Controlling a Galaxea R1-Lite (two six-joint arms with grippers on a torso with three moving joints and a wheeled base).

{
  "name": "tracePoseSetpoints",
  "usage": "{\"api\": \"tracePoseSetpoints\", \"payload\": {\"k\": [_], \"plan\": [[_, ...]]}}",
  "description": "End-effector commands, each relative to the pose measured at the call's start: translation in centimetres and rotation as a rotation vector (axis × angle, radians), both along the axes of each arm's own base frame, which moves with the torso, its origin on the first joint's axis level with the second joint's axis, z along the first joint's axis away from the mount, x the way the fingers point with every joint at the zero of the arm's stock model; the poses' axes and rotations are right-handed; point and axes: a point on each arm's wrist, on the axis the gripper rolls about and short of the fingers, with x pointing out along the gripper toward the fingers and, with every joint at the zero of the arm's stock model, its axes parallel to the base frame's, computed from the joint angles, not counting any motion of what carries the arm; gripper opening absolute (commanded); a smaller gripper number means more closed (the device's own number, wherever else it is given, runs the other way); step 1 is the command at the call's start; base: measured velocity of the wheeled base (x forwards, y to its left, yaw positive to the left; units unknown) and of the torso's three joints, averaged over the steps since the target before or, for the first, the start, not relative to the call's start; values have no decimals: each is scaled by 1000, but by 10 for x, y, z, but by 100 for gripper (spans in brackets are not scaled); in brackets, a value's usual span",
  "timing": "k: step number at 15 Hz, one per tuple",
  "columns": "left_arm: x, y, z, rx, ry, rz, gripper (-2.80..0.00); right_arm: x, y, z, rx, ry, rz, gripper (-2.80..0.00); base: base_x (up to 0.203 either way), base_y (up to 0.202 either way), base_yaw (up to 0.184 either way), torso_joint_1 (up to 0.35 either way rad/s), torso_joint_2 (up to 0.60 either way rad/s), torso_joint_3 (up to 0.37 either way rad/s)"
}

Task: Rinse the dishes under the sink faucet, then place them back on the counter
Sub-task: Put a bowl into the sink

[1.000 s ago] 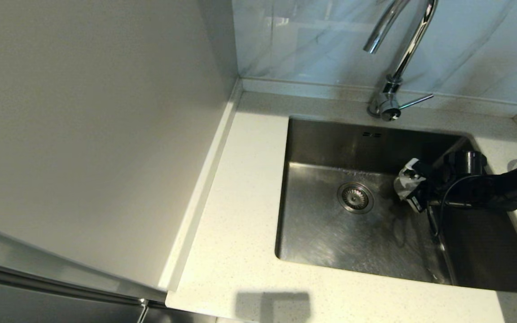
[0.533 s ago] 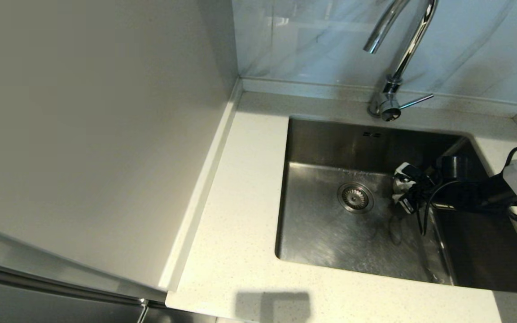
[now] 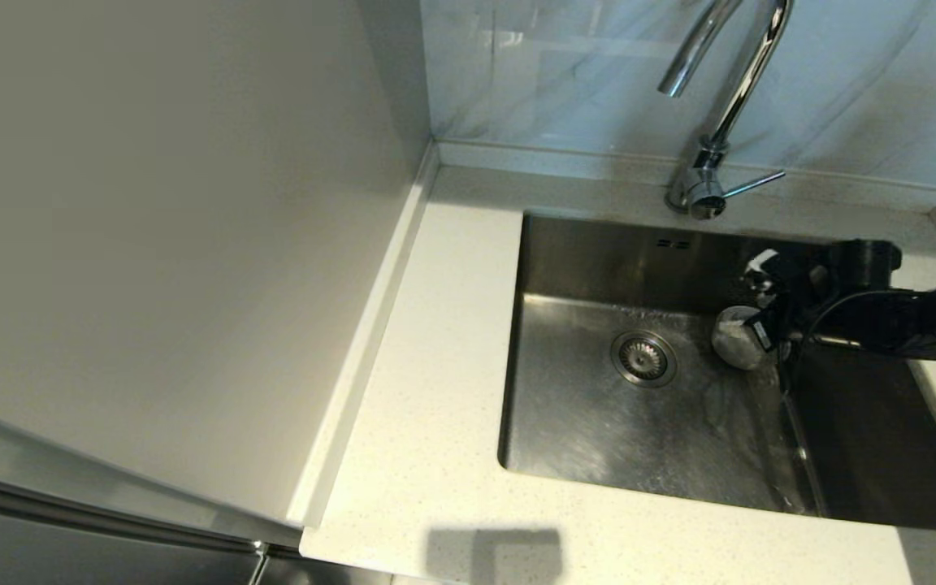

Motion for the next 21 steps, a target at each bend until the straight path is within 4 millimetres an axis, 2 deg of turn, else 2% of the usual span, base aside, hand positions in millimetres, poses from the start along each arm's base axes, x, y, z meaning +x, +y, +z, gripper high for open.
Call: {"api": "tracePoseSetpoints", "payload": {"k": [1, 2, 4, 6, 8, 11, 14, 21], "plan": [[0, 0, 0, -1, -4, 1, -280, -32, 0, 69, 26, -137, -36, 0, 0, 0, 0, 0, 0, 0], [0, 0, 0, -1, -4, 1, -280, -48, -5, 92, 49, -170, -67, 0, 0, 0, 0, 0, 0, 0], [0, 0, 0, -1, -4, 0, -280, -78, -22, 119, 84, -116, -147, 0, 0, 0, 0, 0, 0, 0], [0, 0, 0, -1, -4, 1, -280, -95, -42, 143, 83, -104, -227, 0, 0, 0, 0, 0, 0, 0], [0, 0, 0, -1, -4, 1, -280, -107, -57, 158, 39, -46, -336, 0, 0, 0, 0, 0, 0, 0], [0, 0, 0, -1, -4, 1, -280, -123, -75, 160, -34, 101, -473, 0, 0, 0, 0, 0, 0, 0], [0, 0, 0, -1, -4, 1, -280, -135, -79, 158, -70, 160, -540, 0, 0, 0, 0, 0, 0, 0], [0, 0, 0, -1, -4, 1, -280, -158, -73, 140, -68, 289, -545, 0, 0, 0, 0, 0, 0, 0]]}}
